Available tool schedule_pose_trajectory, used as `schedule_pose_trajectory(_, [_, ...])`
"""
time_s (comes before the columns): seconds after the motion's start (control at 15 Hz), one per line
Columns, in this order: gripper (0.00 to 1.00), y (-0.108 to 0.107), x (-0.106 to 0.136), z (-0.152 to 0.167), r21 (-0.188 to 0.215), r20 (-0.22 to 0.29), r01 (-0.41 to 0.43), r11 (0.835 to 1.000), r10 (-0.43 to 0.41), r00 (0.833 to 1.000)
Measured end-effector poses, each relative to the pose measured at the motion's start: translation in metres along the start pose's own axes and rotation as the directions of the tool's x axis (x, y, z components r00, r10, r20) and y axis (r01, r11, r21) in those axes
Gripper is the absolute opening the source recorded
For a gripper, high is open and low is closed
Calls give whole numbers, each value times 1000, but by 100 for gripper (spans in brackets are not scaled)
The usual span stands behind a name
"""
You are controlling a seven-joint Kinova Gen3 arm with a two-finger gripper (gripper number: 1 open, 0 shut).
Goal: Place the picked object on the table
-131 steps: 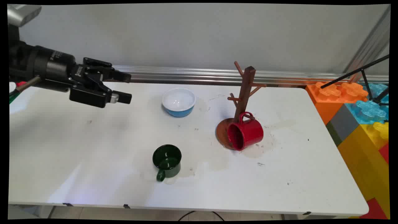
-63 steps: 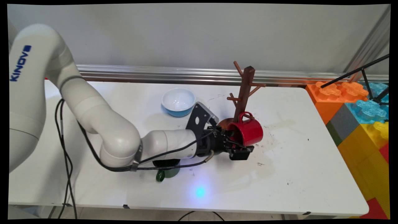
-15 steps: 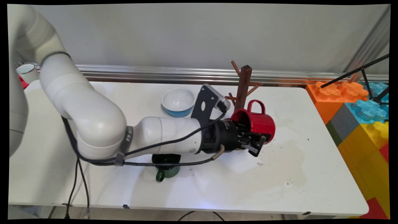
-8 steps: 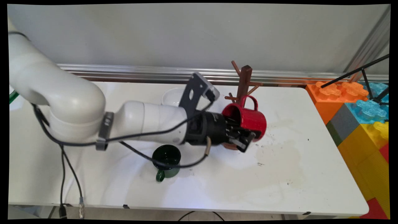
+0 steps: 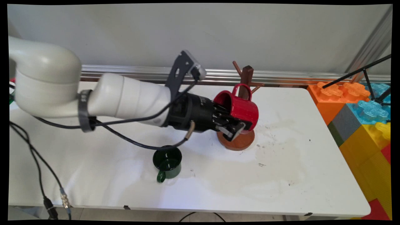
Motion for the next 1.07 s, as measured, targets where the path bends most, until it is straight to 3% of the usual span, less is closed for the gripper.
schedule_pose_trajectory(0.4, [0, -6, 5, -21, 8, 48, -60, 998, 60, 997])
schedule_pose_trajectory(0.53, [0, -10, -2, -24, 34, 75, -94, 995, 91, 993])
schedule_pose_trajectory(0.6, [0, -16, -7, -26, 81, 108, -117, 990, 108, 988])
schedule_pose_trajectory(0.73, [0, -40, -23, -37, 233, 231, -177, 956, 122, 965])
schedule_pose_trajectory(0.93, [0, -69, -38, -54, 354, 372, -237, 905, 96, 923])
schedule_pose_trajectory(1.07, [0, -87, -45, -63, 389, 440, -250, 887, 60, 896])
